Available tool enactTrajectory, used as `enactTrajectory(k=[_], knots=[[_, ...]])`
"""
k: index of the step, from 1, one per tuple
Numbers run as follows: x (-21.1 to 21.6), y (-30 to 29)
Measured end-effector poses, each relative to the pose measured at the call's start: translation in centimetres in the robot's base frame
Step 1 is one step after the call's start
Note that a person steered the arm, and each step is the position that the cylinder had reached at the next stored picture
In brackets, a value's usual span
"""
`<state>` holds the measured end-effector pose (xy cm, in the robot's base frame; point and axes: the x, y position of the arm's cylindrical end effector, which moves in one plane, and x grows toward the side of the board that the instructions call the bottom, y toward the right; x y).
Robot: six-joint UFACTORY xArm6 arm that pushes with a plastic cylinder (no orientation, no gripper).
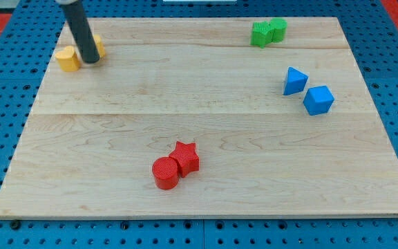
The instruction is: Push the yellow heart into the yellow hexagon
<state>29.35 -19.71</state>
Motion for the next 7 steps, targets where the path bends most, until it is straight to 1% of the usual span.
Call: enactTrajectory(k=[1, 2, 3, 4, 5, 6, 7], knots=[[-1.0, 0.7], [8.0, -1.6], [5.8, -7.7], [3.9, -0.9], [-0.6, 3.2], [6.9, 1.2], [5.6, -9.0]])
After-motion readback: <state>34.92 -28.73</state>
